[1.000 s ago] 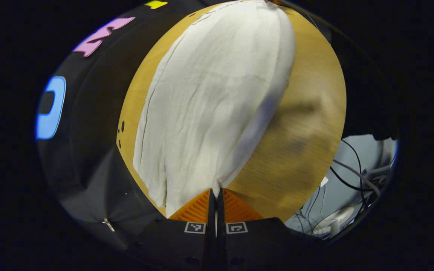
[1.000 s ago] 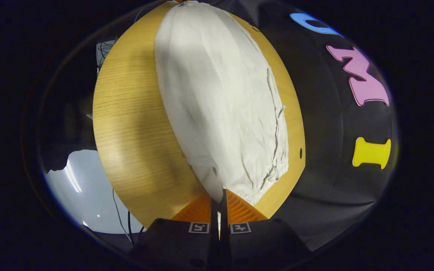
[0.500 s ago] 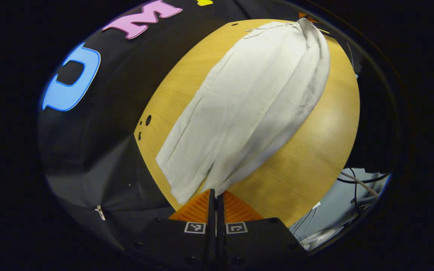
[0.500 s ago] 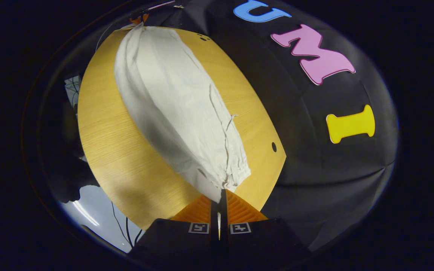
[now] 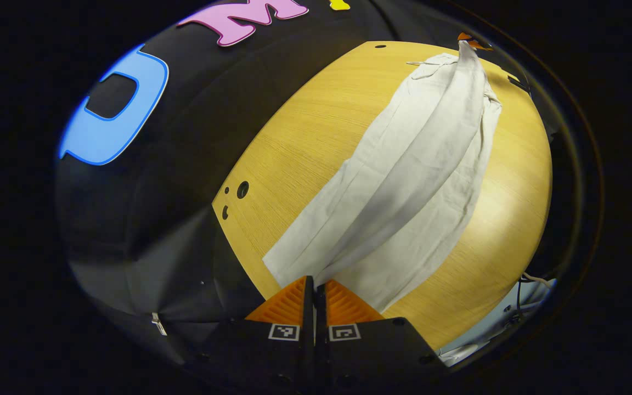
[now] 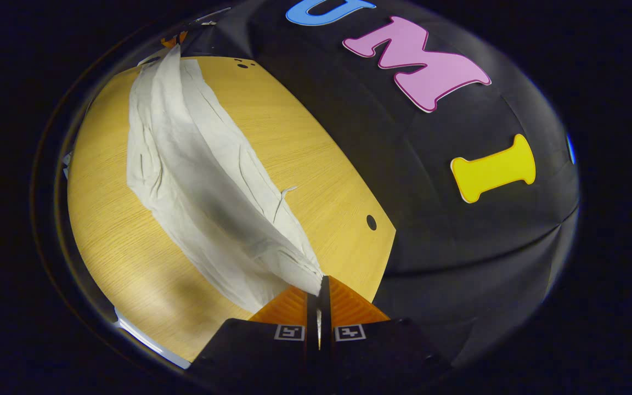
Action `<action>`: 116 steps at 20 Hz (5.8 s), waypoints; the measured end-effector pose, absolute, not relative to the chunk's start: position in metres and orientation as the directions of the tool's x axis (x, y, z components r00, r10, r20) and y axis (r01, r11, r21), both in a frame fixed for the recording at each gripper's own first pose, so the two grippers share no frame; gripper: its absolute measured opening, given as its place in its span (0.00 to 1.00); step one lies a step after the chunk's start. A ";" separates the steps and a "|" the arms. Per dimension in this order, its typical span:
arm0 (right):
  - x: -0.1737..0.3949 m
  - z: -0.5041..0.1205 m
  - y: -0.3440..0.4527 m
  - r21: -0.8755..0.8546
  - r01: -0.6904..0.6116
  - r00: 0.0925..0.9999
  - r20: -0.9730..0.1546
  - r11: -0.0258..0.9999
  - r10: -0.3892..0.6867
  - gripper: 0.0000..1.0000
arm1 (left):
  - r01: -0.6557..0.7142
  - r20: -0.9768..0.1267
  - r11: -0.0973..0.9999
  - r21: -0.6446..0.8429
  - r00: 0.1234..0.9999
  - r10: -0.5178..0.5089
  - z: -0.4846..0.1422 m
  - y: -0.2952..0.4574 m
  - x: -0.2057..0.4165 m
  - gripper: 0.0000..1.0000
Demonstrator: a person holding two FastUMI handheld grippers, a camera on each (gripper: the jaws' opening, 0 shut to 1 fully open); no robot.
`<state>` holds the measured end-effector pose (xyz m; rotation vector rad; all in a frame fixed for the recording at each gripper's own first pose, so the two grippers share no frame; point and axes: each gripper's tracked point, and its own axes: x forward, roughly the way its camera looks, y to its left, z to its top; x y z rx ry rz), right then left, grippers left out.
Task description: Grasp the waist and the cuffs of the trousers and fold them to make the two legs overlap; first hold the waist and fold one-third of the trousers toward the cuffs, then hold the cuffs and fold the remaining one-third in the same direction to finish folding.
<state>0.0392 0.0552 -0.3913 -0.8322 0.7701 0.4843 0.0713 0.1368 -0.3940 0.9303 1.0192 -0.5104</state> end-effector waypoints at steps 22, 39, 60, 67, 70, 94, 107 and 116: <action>0.073 -0.523 0.065 -0.357 -0.700 0.451 -0.893 0.619 -0.005 0.08 | 0.744 -0.942 0.587 0.319 0.320 0.105 -0.519 0.152 0.121 0.06; 0.070 -0.466 0.044 -0.441 -0.584 0.573 -0.819 0.682 -0.039 0.82 | 0.736 -0.874 0.481 0.475 0.459 0.160 -0.473 0.175 0.132 0.97; -0.007 -0.429 0.022 0.148 0.336 0.614 -0.783 0.930 -0.098 0.82 | 0.199 -0.737 0.978 0.066 0.671 -0.087 -0.394 0.113 0.051 0.98; -0.004 -0.462 0.004 0.256 0.536 0.551 -0.828 0.805 -0.103 0.83 | -0.047 -0.700 0.971 -0.235 0.701 -0.135 -0.395 0.092 0.042 0.99; -0.006 -0.481 0.001 0.266 0.586 0.517 -0.850 0.765 -0.100 0.83 | -0.144 -0.704 0.945 -0.294 0.701 -0.113 -0.398 0.101 0.033 0.96; 0.014 -0.487 -0.005 0.387 0.616 0.547 -0.837 0.687 -0.019 0.08 | -0.473 -0.813 0.775 -0.418 0.575 -0.088 -0.472 0.131 -0.019 0.96; 0.013 -0.471 -0.006 0.375 0.542 0.569 -0.822 0.752 -0.001 0.08 | -0.543 -0.823 0.734 -0.409 0.567 -0.040 -0.492 0.135 0.044 0.90; 0.015 -0.456 -0.009 0.390 0.528 0.607 -0.795 0.755 -0.014 0.08 | -0.557 -0.839 0.731 -0.395 0.543 -0.039 -0.505 0.133 0.052 0.07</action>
